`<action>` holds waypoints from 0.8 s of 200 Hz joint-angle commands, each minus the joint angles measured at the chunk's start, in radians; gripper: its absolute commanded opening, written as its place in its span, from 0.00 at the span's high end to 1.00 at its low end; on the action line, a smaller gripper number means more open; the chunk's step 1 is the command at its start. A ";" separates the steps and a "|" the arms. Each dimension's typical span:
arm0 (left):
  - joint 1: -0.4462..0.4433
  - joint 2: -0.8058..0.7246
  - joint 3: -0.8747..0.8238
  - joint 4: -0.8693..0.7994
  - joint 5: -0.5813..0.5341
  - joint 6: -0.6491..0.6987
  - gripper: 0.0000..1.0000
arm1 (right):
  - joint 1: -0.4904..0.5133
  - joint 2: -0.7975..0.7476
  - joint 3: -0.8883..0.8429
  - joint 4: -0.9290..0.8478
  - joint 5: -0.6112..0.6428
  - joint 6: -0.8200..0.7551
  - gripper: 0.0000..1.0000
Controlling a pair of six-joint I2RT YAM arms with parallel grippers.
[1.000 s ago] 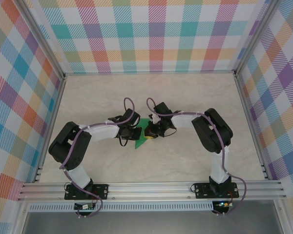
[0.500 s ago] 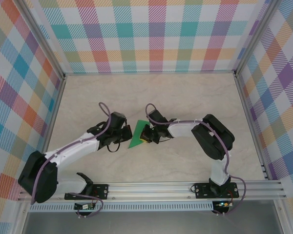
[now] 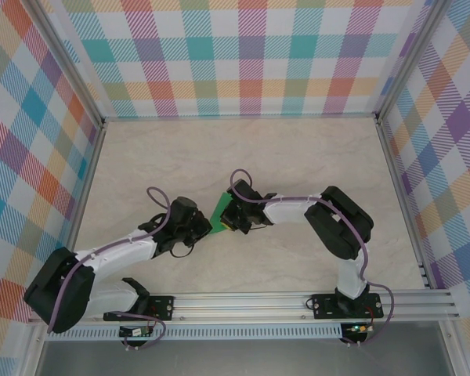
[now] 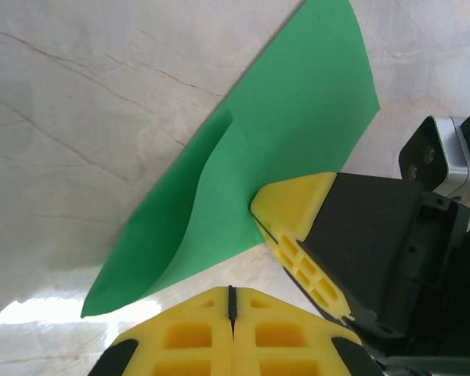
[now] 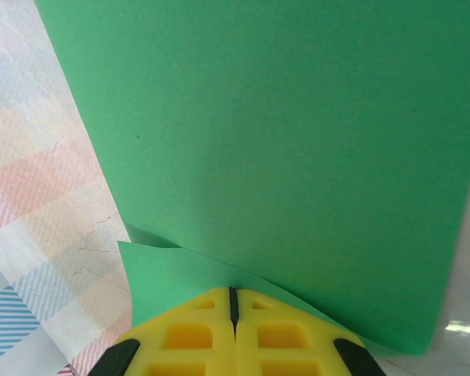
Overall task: Fold a paper plane with a square sheet of paper (pick it up from the middle)
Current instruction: Third fold the triangle at the center of the table.
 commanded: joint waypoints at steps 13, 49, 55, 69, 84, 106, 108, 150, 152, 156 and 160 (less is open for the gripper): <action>-0.014 0.062 0.014 0.105 0.015 -0.051 1.00 | 0.013 0.068 -0.023 -0.123 0.023 0.025 1.00; -0.022 0.110 -0.016 0.182 0.012 -0.085 1.00 | 0.013 0.081 -0.014 -0.119 0.006 0.006 1.00; -0.023 0.116 -0.019 0.189 0.011 -0.085 1.00 | 0.013 0.082 -0.014 -0.119 0.004 0.005 1.00; -0.023 0.128 -0.021 0.194 -0.002 -0.082 1.00 | 0.013 0.081 -0.014 -0.119 0.002 0.002 1.00; -0.023 0.140 -0.030 0.212 -0.014 -0.078 1.00 | 0.013 0.081 -0.014 -0.122 0.002 0.000 1.00; -0.023 0.156 -0.037 0.211 -0.028 -0.079 1.00 | 0.013 0.084 -0.014 -0.129 0.002 -0.003 1.00; -0.022 0.156 -0.038 0.211 -0.030 -0.079 1.00 | 0.013 0.084 -0.013 -0.128 0.002 -0.004 1.00; -0.022 0.152 -0.071 0.204 -0.066 -0.077 1.00 | 0.014 0.090 -0.022 -0.135 0.002 -0.006 1.00; -0.023 0.151 -0.072 0.203 -0.067 -0.077 1.00 | 0.013 0.090 -0.023 -0.137 0.003 -0.006 1.00; -0.023 0.151 -0.074 0.203 -0.069 -0.076 1.00 | 0.013 0.090 -0.025 -0.137 0.003 -0.007 1.00; -0.023 0.151 -0.076 0.201 -0.070 -0.076 1.00 | 0.013 0.091 -0.026 -0.137 0.003 -0.007 1.00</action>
